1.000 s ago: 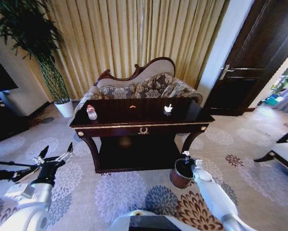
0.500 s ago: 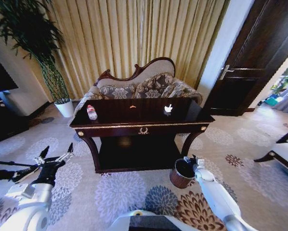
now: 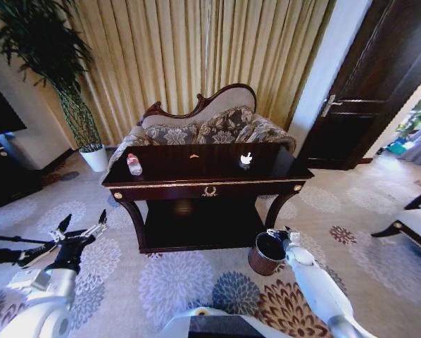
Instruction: Move to the front of the table and place the trash on the table into the trash bin.
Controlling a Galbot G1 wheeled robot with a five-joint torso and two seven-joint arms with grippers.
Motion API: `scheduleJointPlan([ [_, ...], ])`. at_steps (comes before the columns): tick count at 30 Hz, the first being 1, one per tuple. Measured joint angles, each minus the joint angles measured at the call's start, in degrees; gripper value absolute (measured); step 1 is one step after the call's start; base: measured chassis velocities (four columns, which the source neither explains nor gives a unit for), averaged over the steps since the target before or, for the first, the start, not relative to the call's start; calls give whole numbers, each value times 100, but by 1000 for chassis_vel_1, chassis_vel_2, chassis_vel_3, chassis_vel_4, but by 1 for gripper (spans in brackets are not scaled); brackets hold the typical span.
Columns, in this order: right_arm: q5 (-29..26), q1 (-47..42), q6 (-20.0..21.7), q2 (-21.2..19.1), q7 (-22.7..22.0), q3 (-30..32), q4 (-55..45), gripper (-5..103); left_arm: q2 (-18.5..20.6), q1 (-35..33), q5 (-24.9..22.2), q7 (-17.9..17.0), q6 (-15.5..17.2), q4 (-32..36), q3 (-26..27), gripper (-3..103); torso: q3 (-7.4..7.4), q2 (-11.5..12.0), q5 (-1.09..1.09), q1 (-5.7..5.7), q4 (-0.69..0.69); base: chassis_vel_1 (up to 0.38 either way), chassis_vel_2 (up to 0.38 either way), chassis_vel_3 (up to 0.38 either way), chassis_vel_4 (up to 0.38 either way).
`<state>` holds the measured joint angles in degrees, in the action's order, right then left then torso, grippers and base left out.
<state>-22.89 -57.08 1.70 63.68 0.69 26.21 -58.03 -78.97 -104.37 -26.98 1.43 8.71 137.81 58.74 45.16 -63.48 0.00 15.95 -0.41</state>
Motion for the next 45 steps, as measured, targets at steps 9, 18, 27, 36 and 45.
scheduleJointPlan([
  [9,-42,-2,10,-15,0,9,19,100,5,17,0,8,0,-27,-5,100,0,0,0,0,0,0,0,0,0],
  [18,-91,7,52,-37,0,9,-22,100,-4,9,-6,11,0,-30,5,100,0,0,0,0,0,0,0,0,0],
  [27,-169,-108,58,-40,0,61,-114,100,-8,-10,-9,15,-19,-25,21,100,0,0,0,0,0,0,0,0,0],
  [36,-694,-524,13,-138,-1,235,-927,100,-10,0,-11,18,-21,10,9,100,0,0,0,0,1,0,0,0,0],
  [45,-1053,-1410,29,-193,-21,696,-2707,100,-13,14,-12,15,-42,-76,9,100,0,0,0,0,0,0,0,0,0],
])
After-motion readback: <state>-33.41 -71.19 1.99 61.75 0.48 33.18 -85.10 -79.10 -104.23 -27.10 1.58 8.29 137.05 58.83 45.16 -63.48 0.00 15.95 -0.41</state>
